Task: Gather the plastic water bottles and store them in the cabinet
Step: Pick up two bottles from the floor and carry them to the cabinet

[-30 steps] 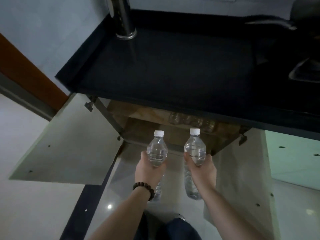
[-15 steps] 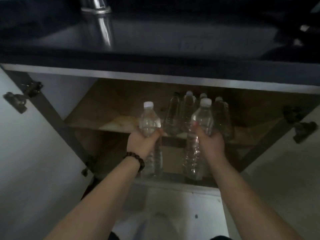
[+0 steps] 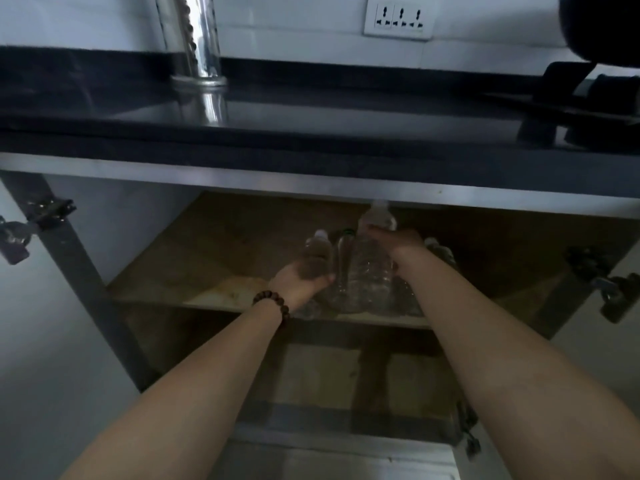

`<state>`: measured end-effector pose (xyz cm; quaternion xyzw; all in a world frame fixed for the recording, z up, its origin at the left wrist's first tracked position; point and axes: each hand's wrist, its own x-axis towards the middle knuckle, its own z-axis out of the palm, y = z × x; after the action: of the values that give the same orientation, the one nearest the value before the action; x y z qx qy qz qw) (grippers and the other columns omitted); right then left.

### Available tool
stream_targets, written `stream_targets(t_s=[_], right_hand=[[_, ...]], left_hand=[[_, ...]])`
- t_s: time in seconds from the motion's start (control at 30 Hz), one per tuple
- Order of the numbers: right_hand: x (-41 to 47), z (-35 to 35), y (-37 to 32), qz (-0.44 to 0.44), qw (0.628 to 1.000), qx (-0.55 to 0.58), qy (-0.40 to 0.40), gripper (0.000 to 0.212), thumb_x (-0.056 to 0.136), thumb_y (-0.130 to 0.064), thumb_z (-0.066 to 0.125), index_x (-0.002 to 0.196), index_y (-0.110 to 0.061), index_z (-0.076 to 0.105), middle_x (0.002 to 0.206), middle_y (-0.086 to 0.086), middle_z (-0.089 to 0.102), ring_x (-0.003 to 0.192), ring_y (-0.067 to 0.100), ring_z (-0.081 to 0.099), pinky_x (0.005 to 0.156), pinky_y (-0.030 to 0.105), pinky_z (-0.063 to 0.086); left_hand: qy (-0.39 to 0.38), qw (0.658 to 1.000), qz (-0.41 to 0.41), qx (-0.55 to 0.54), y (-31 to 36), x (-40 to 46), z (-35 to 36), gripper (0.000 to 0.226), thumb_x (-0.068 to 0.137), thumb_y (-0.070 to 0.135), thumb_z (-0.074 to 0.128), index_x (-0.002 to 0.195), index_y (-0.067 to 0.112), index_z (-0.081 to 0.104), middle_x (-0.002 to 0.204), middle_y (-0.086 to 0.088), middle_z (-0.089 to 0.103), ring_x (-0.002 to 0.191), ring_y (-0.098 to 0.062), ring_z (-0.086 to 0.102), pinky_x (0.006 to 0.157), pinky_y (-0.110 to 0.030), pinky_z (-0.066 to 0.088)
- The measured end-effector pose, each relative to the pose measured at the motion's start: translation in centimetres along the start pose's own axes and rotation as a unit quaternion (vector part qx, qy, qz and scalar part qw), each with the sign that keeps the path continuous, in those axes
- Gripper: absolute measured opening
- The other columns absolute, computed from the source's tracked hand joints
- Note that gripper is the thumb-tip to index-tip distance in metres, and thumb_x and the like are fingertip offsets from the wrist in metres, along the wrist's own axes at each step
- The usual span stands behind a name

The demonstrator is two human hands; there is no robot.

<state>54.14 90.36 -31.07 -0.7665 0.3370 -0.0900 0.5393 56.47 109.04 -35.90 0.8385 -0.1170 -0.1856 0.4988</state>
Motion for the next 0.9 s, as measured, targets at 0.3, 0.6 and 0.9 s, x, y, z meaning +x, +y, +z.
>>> stream_targets(t_s=[0.3, 0.6, 0.9], right_hand=[[-4.2, -0.1, -0.9, -0.116, 0.972, -0.204, -0.027, 0.041, 0.098, -0.043, 0.043, 0.127, -0.015, 0.054, 0.128, 0.011, 0.056, 0.115, 0.028, 0.053, 0.080, 0.027, 0.034], [-7.4, -1.4, -0.7, -0.050, 0.995, -0.087, -0.029, 0.022, 0.093, -0.038, 0.056, 0.110, -0.024, 0.059, 0.115, 0.008, 0.064, 0.101, 0.025, 0.060, 0.088, 0.035, 0.048], [-19.9, -7.8, -3.7, 0.049, 0.986, -0.145, -0.061, 0.057, 0.089, -0.043, 0.053, 0.141, -0.036, 0.033, 0.143, 0.003, 0.043, 0.125, 0.028, 0.048, 0.096, 0.043, 0.048]], left_hand=[[0.023, 0.994, 0.045, 0.096, -1.2, 1.3, 1.0, 0.070, 0.082, 0.063, 0.058, 0.142, 0.031, 0.043, 0.141, -0.004, 0.052, 0.123, -0.028, 0.053, 0.100, -0.035, 0.044], [-0.019, 0.998, 0.016, 0.053, 1.8, -4.4, 0.4, 0.078, 0.082, 0.059, 0.061, 0.148, 0.033, 0.029, 0.160, 0.006, 0.018, 0.138, -0.020, 0.036, 0.113, -0.037, 0.033], [-0.056, 0.991, -0.038, 0.119, 11.2, -18.8, -3.8, 0.065, 0.093, 0.042, 0.054, 0.150, 0.033, 0.025, 0.158, 0.002, 0.025, 0.144, -0.016, 0.024, 0.118, -0.035, 0.024]])
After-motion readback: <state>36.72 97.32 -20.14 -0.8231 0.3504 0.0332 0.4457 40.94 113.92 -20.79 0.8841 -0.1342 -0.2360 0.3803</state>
